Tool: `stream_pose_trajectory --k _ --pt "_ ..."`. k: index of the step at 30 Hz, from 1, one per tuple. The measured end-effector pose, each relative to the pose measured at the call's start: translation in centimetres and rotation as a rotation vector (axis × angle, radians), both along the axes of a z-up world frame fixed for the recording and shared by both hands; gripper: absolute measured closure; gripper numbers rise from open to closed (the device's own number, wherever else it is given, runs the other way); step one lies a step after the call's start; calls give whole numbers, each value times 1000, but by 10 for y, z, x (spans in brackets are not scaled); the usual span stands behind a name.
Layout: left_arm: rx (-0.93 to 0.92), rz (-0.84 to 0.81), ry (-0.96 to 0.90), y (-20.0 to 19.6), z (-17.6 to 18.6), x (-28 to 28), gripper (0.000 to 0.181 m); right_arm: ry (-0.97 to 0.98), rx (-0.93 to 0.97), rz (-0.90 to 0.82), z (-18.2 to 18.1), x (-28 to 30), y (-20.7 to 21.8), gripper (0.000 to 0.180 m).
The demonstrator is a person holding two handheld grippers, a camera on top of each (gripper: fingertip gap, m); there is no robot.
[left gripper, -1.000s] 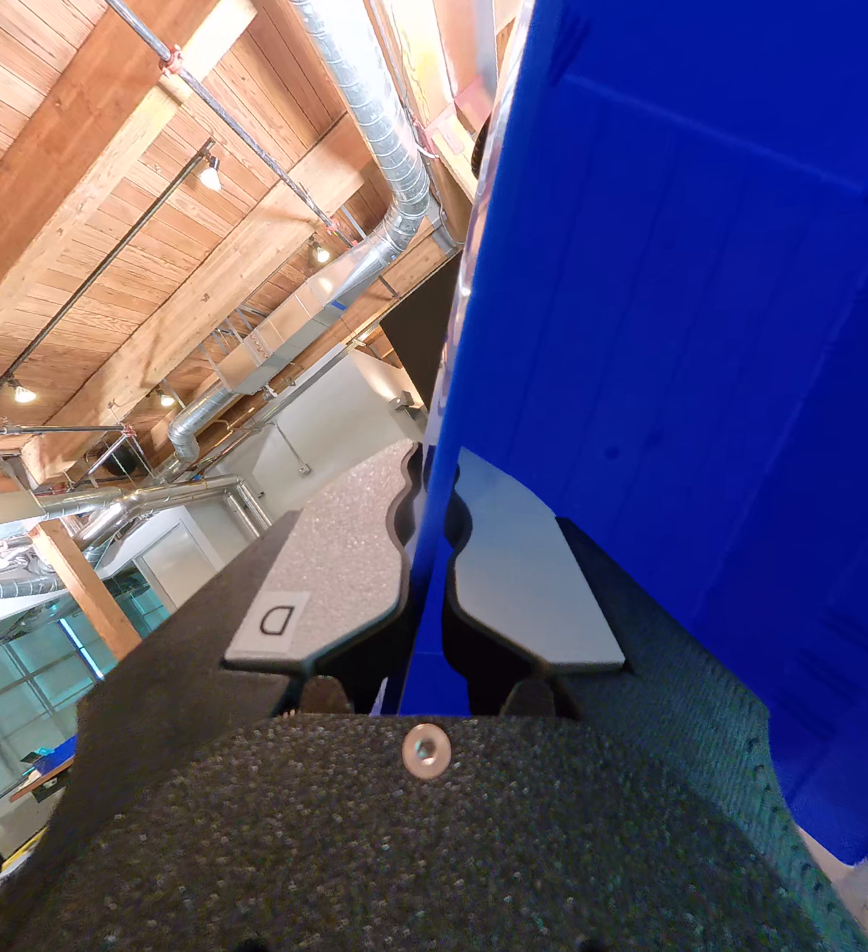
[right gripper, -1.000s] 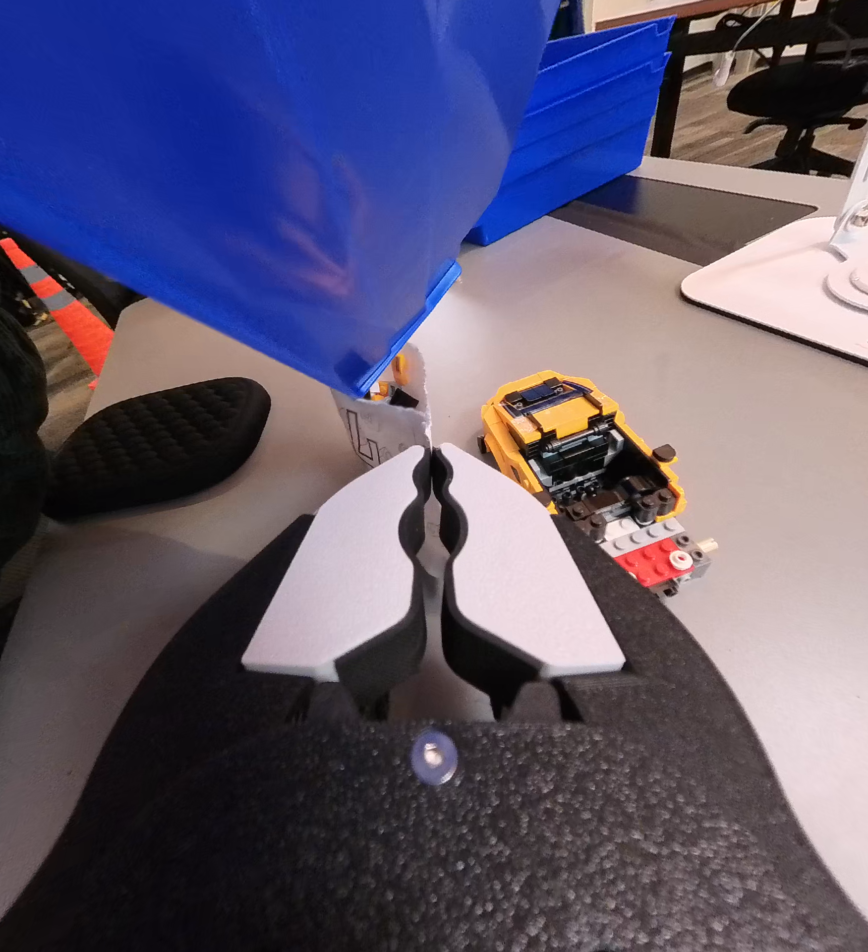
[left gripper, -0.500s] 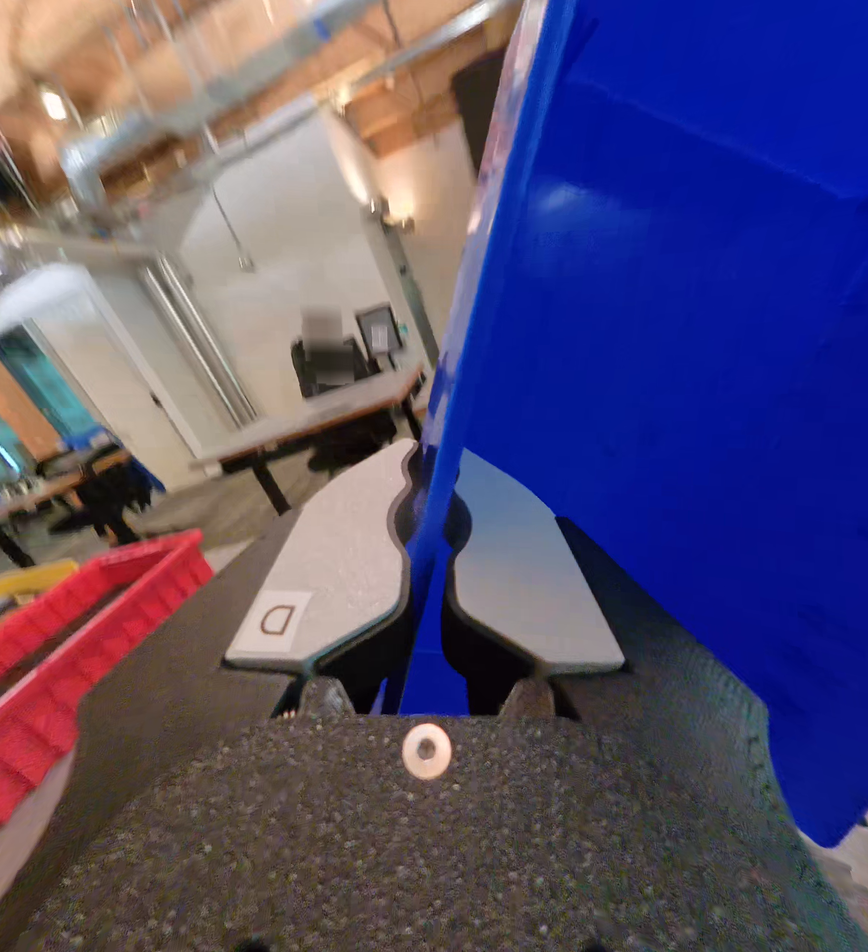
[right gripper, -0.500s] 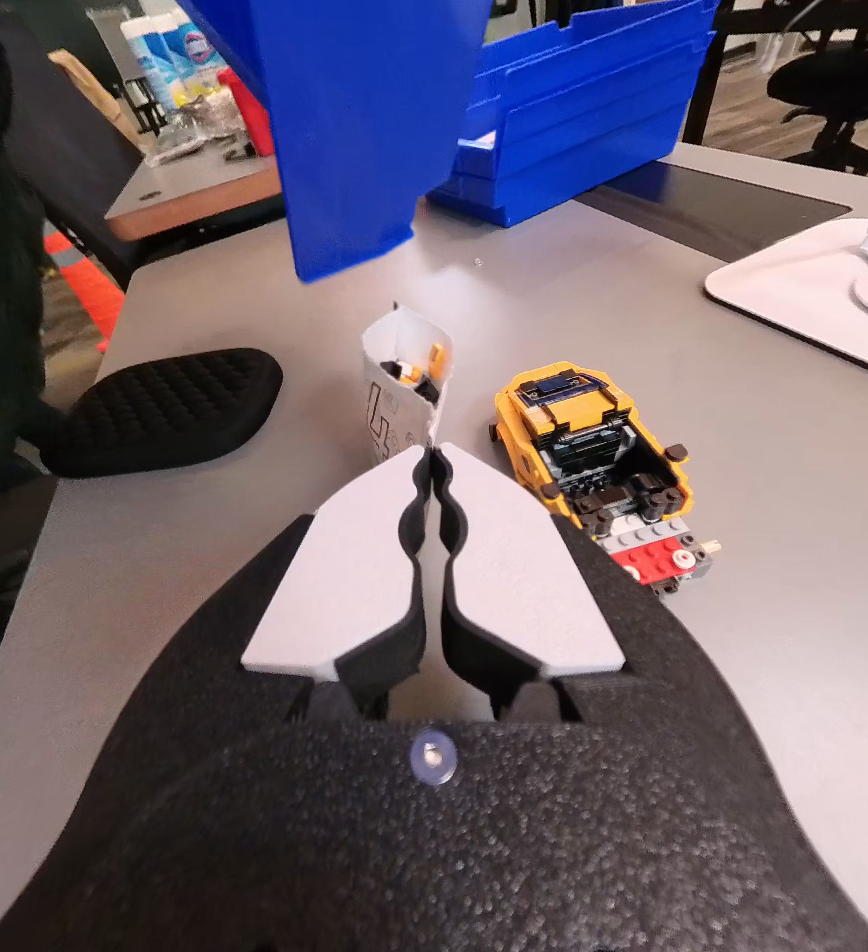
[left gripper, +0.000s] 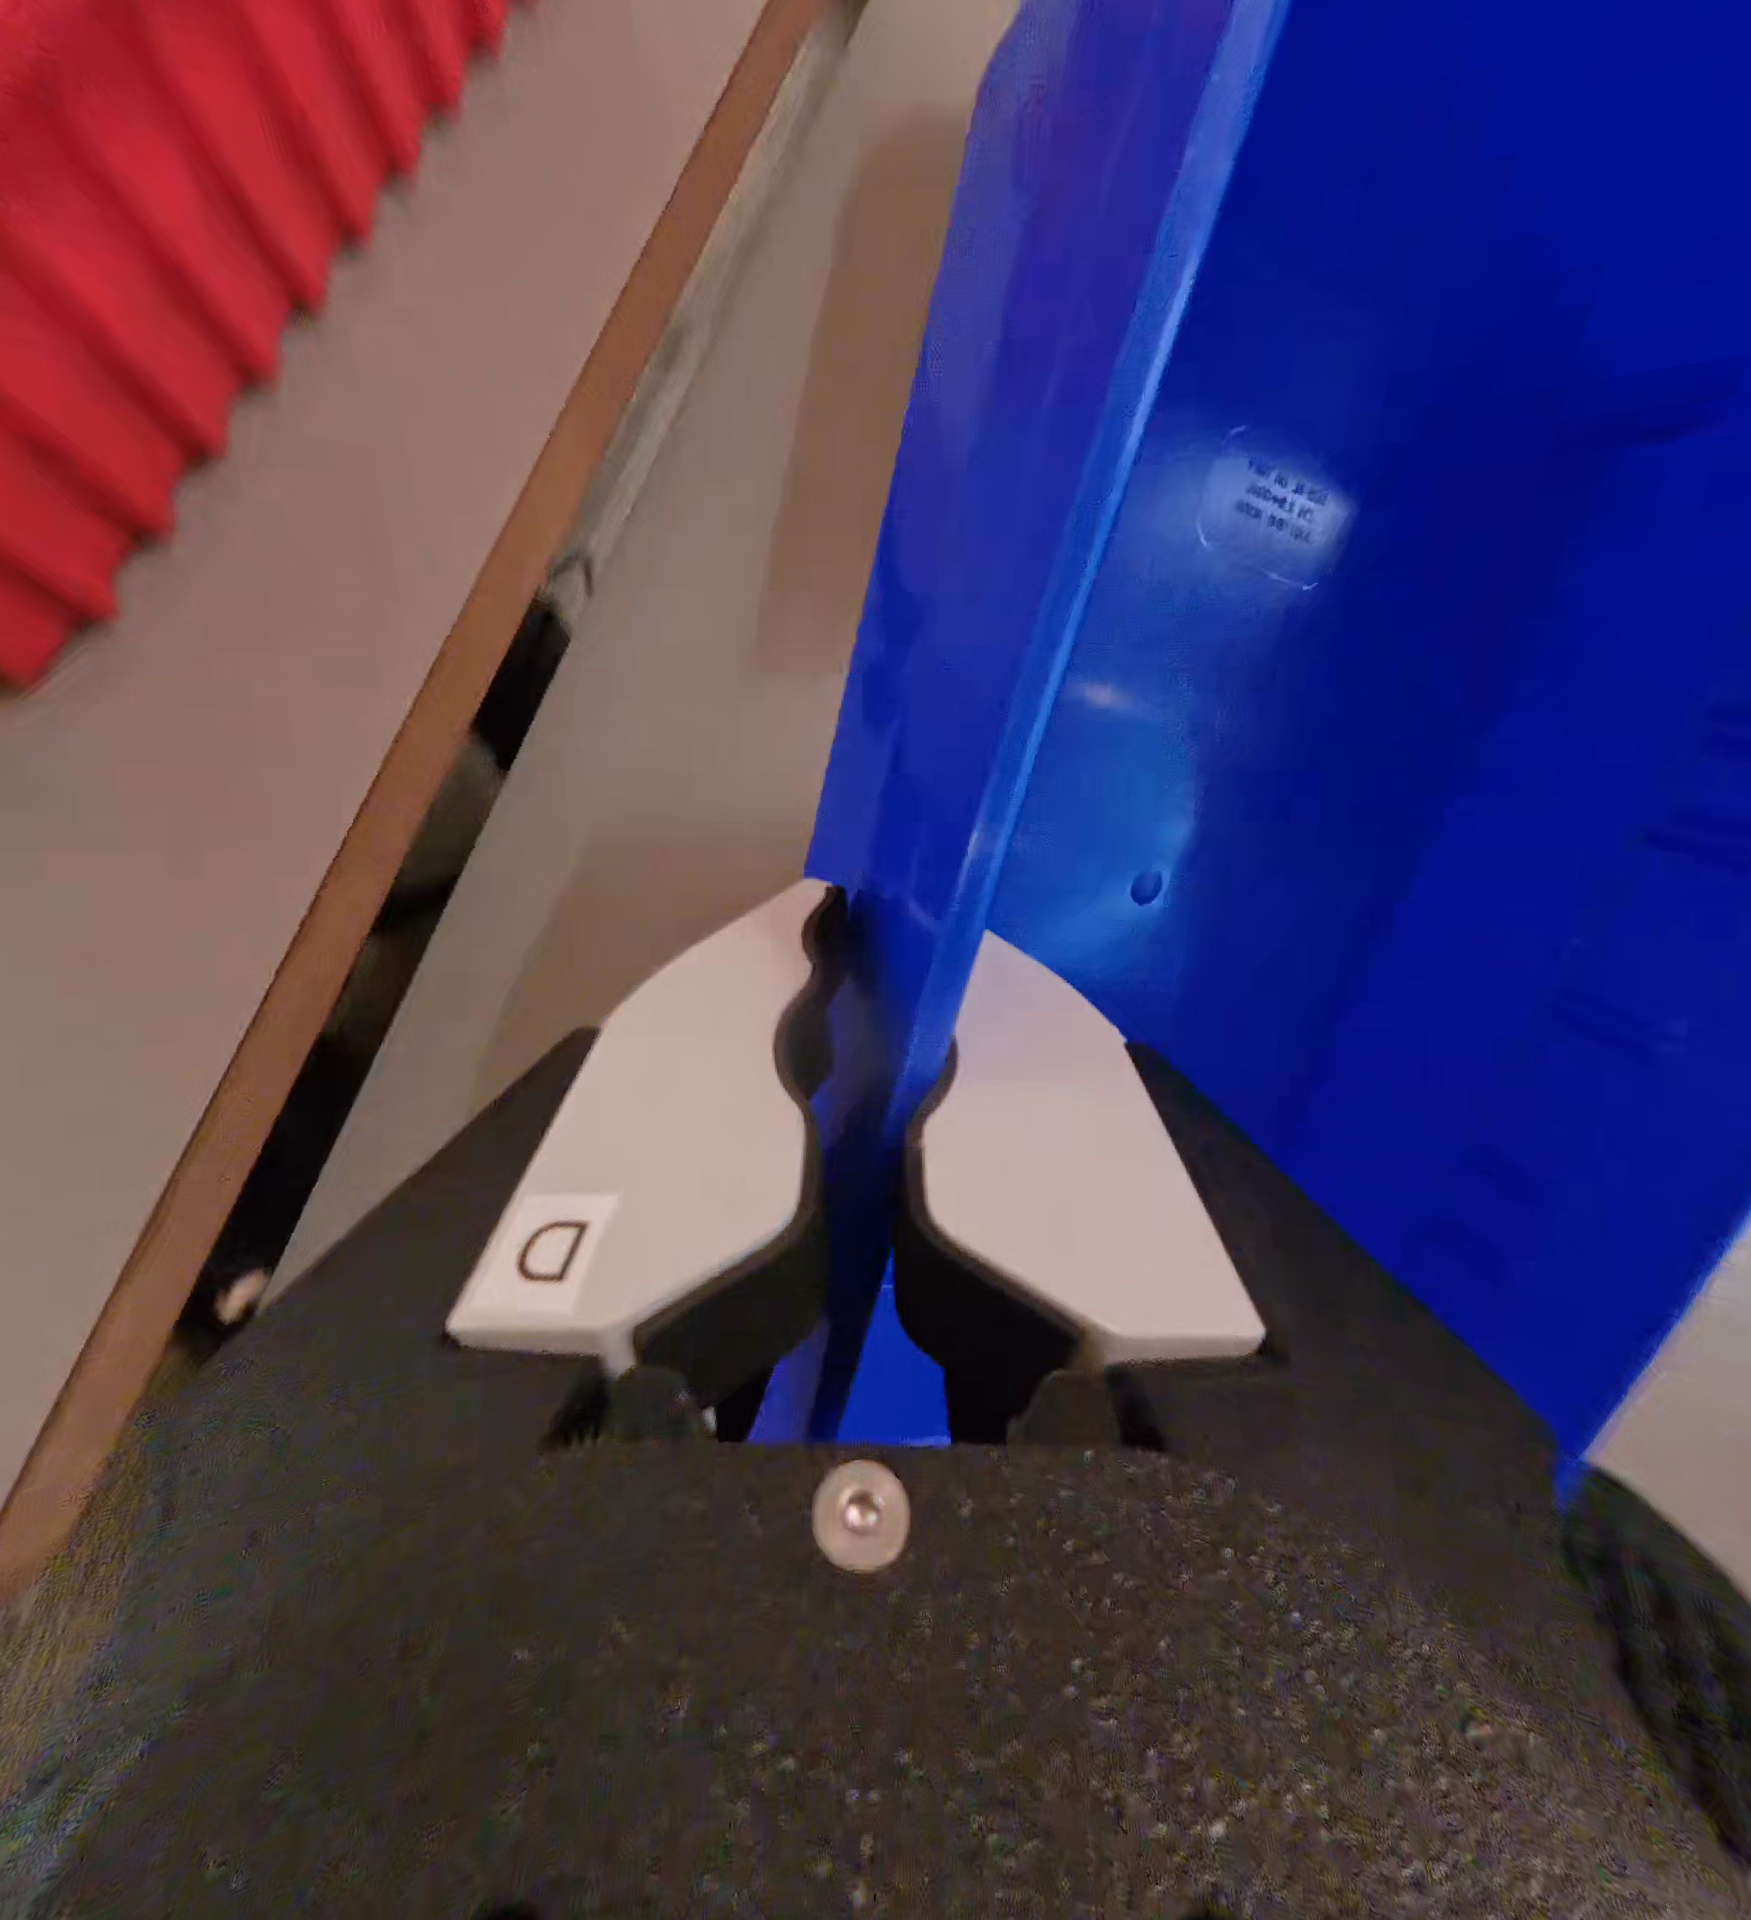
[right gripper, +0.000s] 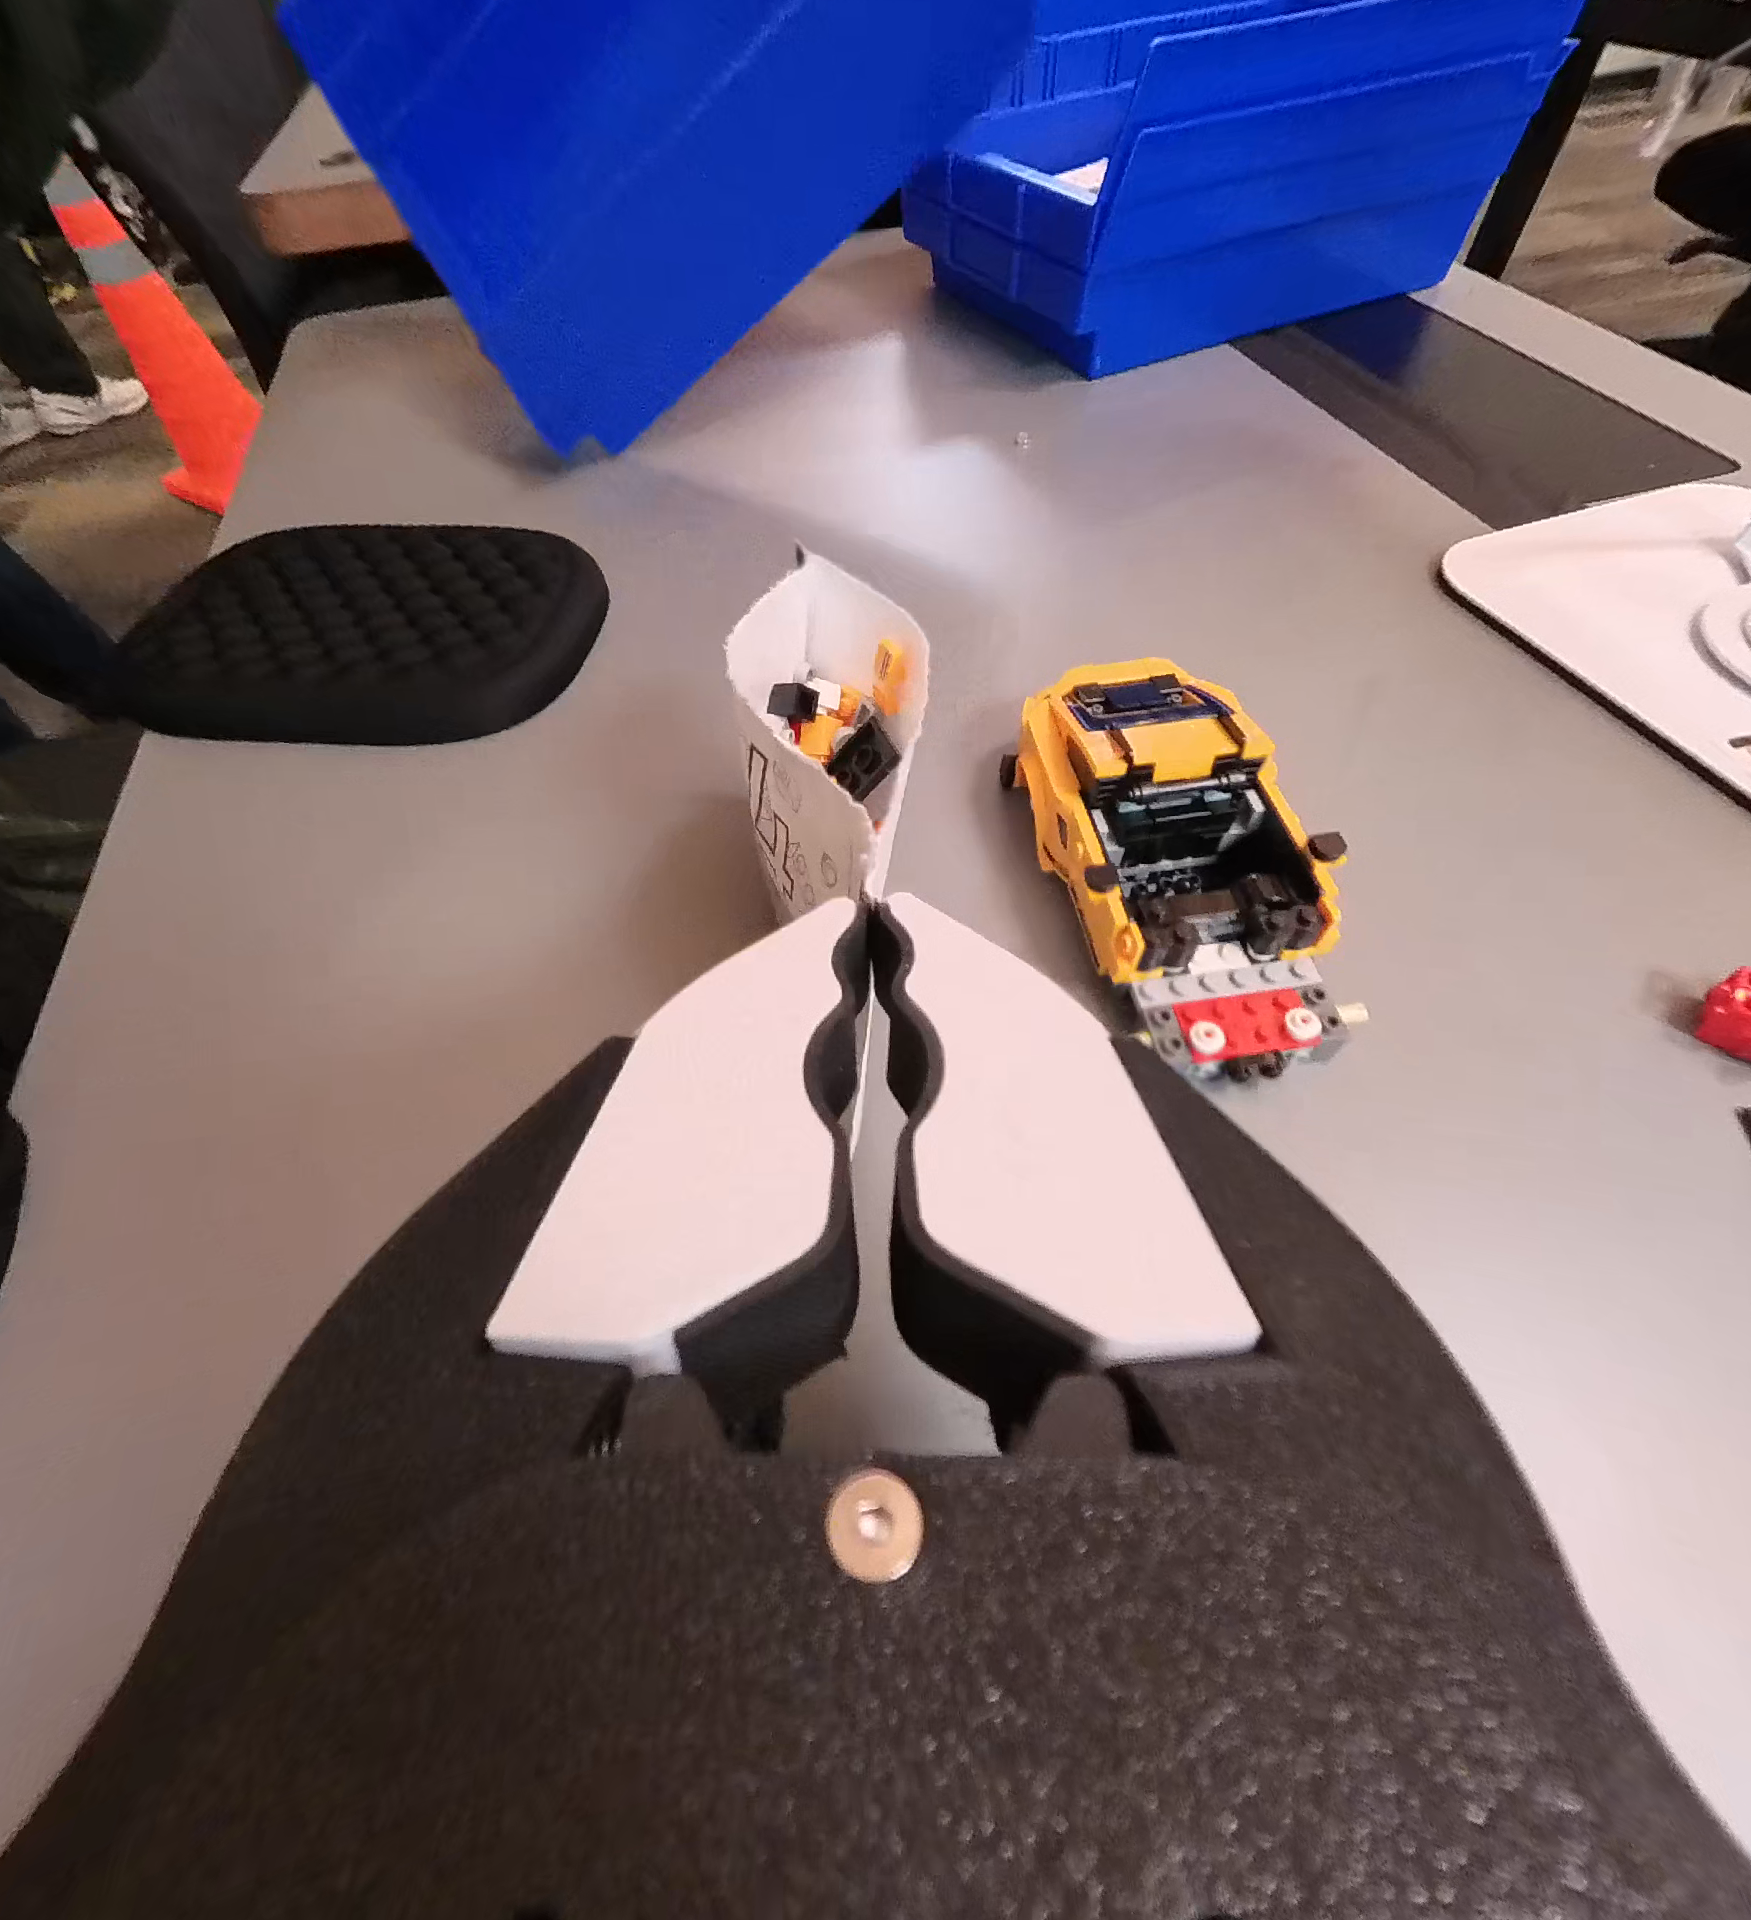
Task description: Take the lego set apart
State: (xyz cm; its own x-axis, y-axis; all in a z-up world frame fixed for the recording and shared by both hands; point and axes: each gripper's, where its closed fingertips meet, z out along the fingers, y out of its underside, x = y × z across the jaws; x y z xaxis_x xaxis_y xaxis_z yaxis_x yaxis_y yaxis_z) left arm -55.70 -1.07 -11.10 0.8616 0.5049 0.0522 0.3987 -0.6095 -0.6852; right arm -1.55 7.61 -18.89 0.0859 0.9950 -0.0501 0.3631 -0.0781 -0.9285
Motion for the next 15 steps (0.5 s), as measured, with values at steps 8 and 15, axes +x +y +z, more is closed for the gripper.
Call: stream_pose_trajectory --k 8,15 --pt "-20 144 -276 -52 -65 -33 172 -5 -18 25 -2 5 -2 180" --pt "80 208 -373 -58 -75 -46 166 -3 -2 30 -1 6 -3 180"
